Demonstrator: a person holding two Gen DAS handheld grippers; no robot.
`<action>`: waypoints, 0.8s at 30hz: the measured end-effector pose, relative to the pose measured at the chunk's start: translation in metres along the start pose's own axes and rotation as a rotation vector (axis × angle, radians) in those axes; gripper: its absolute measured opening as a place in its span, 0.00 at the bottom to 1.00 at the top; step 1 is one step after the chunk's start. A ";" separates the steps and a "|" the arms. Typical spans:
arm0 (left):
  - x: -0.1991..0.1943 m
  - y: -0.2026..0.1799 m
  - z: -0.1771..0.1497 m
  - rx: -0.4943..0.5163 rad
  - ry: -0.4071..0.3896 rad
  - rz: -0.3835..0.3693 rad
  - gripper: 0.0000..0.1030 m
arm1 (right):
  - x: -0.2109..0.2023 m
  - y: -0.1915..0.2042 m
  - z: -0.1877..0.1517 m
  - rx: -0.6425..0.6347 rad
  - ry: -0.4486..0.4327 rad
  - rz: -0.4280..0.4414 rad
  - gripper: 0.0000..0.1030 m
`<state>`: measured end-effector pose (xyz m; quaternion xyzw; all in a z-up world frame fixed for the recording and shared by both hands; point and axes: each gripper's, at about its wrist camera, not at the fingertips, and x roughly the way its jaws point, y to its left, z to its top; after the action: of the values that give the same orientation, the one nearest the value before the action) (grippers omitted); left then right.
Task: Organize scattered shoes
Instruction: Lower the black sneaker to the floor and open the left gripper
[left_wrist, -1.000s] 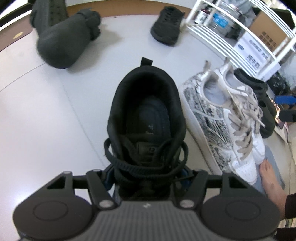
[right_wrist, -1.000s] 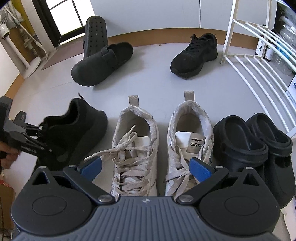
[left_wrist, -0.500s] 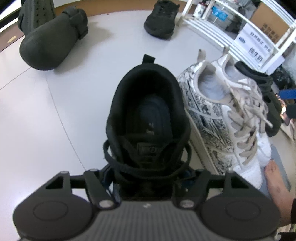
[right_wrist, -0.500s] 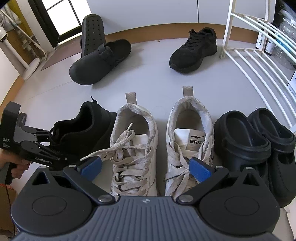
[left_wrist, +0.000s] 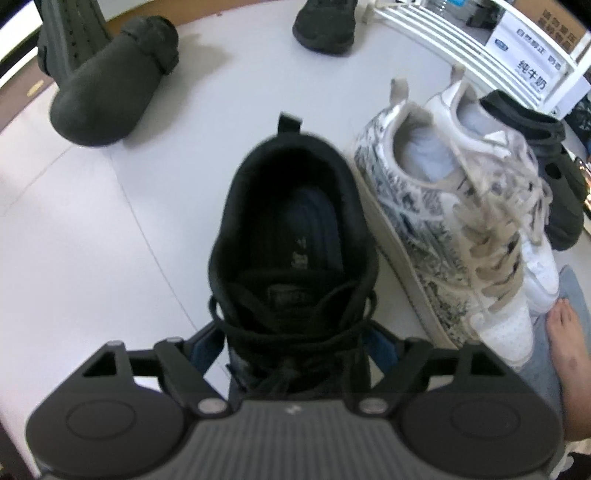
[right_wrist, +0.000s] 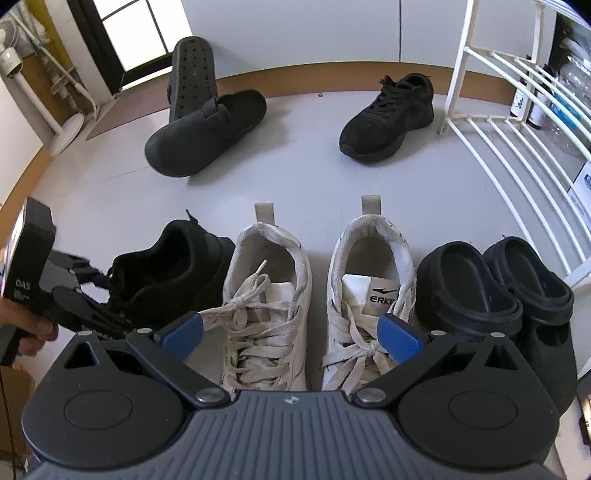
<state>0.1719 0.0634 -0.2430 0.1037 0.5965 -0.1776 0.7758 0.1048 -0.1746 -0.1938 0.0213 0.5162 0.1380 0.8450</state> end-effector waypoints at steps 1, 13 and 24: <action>-0.006 0.000 0.001 -0.003 -0.005 0.001 0.85 | -0.002 0.002 0.001 -0.011 0.007 0.002 1.00; -0.171 0.006 0.051 -0.012 -0.068 0.028 0.87 | -0.095 0.017 0.076 0.058 -0.010 0.038 1.00; -0.347 0.033 0.099 -0.196 -0.141 0.094 0.89 | -0.140 0.038 0.097 0.266 0.074 0.144 1.00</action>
<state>0.1946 0.1093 0.1155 0.0424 0.5494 -0.0886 0.8298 0.1219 -0.1631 -0.0204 0.1650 0.5576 0.1295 0.8032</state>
